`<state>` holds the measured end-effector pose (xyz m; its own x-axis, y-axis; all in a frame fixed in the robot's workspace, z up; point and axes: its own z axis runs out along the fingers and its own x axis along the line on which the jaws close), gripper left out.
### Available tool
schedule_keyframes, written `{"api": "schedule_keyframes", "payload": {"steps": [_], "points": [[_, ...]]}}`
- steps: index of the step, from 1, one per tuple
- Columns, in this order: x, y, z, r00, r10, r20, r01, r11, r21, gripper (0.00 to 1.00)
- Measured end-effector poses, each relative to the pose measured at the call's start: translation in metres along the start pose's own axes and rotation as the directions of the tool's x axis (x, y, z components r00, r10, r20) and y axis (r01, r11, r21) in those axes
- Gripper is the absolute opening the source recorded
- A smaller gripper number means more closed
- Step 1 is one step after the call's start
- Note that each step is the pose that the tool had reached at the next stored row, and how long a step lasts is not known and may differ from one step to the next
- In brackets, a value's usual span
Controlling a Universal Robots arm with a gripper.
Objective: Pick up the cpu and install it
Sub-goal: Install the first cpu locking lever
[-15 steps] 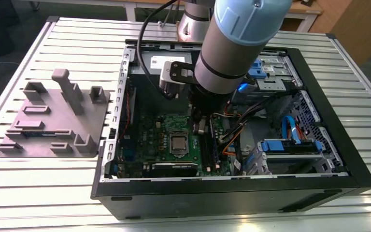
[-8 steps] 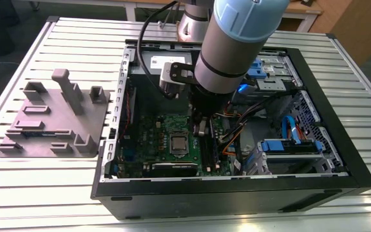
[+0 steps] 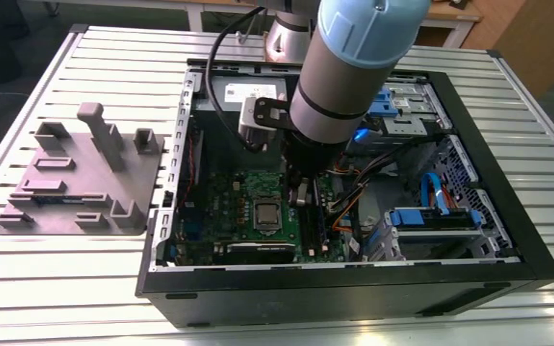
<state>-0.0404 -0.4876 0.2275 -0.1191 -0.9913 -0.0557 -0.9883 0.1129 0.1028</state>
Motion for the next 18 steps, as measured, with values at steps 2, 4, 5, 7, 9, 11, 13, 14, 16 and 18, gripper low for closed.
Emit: {"api": "schedule_keyframes", "payload": {"steps": [2, 4, 5, 7, 9, 11, 13, 14, 16, 18], "points": [[0.0001, 0.0, 0.0005, 0.9999, -0.001, -0.0158, 0.001, 1.0, 0.0017, 0.1], [0.0001, -0.0001, 0.0009, 0.9995, -0.002, -0.0303, 0.002, 1.0, 0.0034, 0.1], [0.0001, -0.0001, 0.0013, 0.9994, -0.002, -0.0357, 0.002, 1.0, 0.0039, 0.1], [0.0002, -0.0002, 0.0021, 0.999, -0.004, -0.0446, 0.004, 1.0, 0.0048, 0.1], [0.0004, -0.0003, 0.0029, 0.9986, -0.006, -0.0518, 0.006, 1.0, 0.0055, 0.1], [0.0007, -0.0004, 0.0036, 0.9985, -0.01, -0.0546, 0.01, 0.9999, 0.0053, 0.1], [0.0011, -0.0004, 0.0045, 0.9983, -0.014, -0.0559, 0.015, 0.9999, 0.0053, 0.1], [0.0014, -0.0005, 0.0048, 0.9983, -0.017, -0.0566, 0.017, 0.9998, 0.0051, 0.1], [0.002, -0.0007, 0.0059, 0.9981, -0.022, -0.0576, 0.023, 0.9997, 0.0049, 0.1], [0.0027, -0.0009, 0.007, 0.9979, -0.029, -0.0584, 0.029, 0.9996, 0.0046, 0.1]]}}
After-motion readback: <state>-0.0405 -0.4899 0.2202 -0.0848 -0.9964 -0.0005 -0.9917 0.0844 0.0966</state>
